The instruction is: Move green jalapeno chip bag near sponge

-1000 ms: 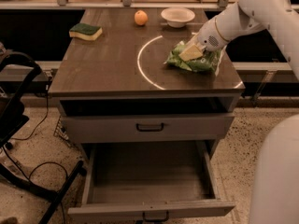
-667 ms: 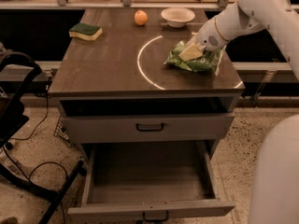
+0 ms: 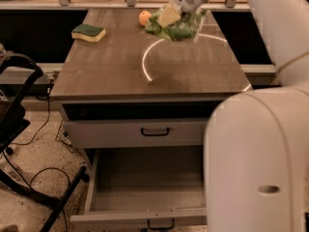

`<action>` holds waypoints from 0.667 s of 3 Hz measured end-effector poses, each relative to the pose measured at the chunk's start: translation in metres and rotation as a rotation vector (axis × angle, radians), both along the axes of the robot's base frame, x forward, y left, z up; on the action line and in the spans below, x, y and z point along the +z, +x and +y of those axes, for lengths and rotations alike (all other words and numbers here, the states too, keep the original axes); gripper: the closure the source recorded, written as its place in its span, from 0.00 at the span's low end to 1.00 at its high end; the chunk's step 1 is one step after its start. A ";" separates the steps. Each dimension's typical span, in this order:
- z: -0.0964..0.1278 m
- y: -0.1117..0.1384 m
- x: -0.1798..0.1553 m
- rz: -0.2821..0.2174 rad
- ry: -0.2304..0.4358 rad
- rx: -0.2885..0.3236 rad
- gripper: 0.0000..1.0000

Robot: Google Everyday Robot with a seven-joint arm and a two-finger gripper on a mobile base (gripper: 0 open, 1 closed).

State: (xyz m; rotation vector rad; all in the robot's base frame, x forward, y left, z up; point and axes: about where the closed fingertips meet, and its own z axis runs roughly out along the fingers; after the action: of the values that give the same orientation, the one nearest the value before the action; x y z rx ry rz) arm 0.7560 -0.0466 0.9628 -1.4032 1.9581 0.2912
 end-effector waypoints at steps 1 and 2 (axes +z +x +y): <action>0.063 0.013 0.046 -0.060 0.002 0.021 1.00; 0.084 0.017 0.067 -0.102 0.018 0.033 1.00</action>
Offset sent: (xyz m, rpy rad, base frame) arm 0.0143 0.0667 0.0482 0.0036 -0.0649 0.0220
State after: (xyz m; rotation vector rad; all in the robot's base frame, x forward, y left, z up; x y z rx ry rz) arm 0.7729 0.0377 1.0299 -1.4118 1.8471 0.2470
